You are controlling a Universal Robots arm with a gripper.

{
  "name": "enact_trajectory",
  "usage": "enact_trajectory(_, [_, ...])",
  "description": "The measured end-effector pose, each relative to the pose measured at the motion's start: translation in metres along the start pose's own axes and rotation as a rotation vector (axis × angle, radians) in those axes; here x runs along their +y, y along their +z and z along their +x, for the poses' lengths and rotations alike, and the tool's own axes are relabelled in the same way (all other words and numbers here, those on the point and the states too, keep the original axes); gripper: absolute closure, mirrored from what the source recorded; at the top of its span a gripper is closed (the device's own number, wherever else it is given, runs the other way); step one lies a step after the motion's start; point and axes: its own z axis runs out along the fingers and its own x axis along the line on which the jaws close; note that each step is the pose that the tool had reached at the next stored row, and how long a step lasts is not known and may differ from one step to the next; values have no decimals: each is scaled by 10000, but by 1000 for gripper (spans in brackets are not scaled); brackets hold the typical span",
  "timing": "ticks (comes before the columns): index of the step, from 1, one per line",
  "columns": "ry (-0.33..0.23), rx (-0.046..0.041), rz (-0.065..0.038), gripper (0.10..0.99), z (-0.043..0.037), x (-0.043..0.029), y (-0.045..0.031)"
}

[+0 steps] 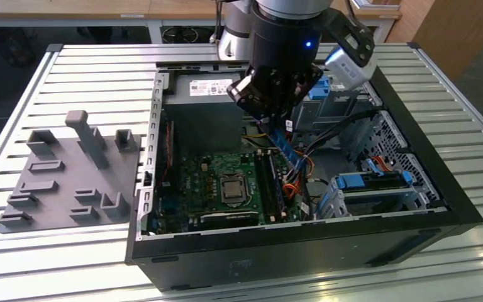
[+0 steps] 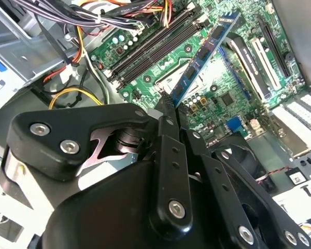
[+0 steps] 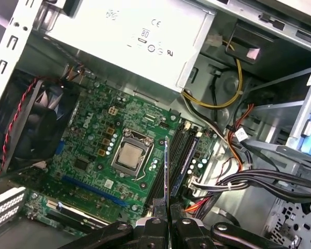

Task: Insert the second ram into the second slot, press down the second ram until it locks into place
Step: 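Press down the second ram until it locks into place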

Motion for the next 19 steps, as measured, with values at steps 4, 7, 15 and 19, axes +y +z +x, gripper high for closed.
enact_trajectory(4, [316,3,5,949,0,0,2])
enact_trajectory(7, [578,5,10,949,0,0,5])
enact_trajectory(15, [1383,12,25,949,-1,2,8])
enact_trajectory(19, [1756,16,34,949,-1,3,10])
